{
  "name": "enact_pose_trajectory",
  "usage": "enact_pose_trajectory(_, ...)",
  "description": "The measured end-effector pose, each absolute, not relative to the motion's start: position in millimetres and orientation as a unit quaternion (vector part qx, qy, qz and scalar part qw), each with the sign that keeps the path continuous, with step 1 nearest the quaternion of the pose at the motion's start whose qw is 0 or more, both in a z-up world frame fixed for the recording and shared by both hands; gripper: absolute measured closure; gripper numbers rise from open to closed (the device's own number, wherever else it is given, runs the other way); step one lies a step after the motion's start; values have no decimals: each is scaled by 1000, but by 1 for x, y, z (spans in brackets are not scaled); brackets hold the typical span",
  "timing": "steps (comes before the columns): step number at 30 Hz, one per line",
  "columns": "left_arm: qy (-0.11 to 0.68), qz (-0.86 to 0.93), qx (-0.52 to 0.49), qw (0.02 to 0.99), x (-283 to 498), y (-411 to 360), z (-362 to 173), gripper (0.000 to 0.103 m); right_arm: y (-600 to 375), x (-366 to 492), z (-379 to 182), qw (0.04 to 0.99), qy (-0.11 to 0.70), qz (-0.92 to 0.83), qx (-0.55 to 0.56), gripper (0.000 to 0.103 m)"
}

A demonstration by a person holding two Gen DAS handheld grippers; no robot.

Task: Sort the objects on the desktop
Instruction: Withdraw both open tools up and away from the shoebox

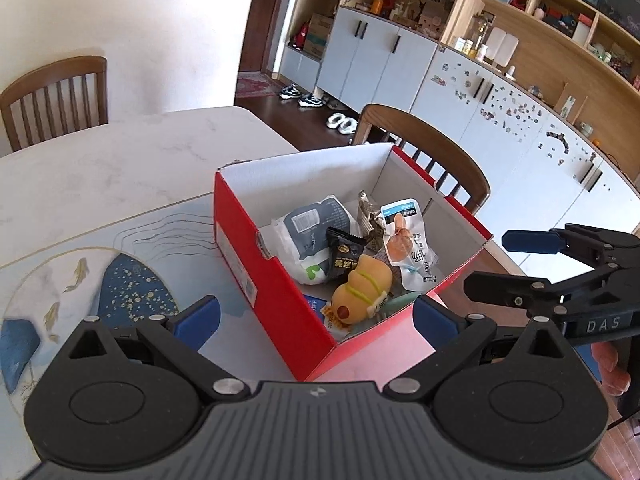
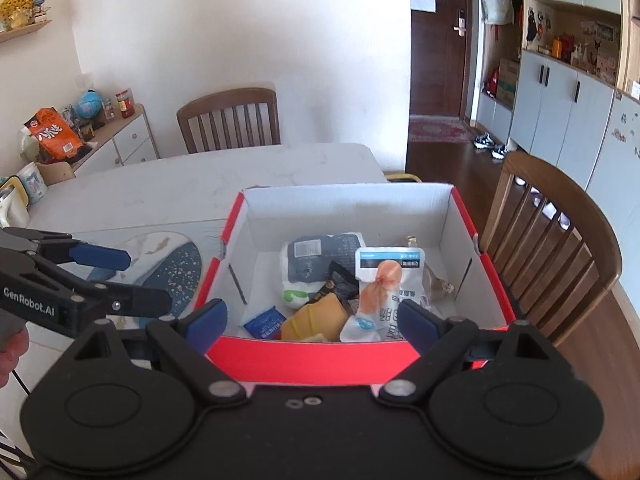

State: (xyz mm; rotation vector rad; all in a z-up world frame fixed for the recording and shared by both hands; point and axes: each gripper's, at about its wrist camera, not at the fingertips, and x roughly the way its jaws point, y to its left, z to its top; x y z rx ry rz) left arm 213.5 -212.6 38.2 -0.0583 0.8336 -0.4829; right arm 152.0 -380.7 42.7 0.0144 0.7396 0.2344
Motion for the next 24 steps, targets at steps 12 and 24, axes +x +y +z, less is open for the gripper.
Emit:
enact_pose_trajectory(12, 392, -238, -32, 888, 194, -212, 50, 0, -374, 133, 50, 928, 353, 120, 8, 11)
enact_pose_trajectory(24, 388, -246, -38, 887, 186, -213, 53, 0, -372, 125, 49, 926, 358, 119, 8, 11)
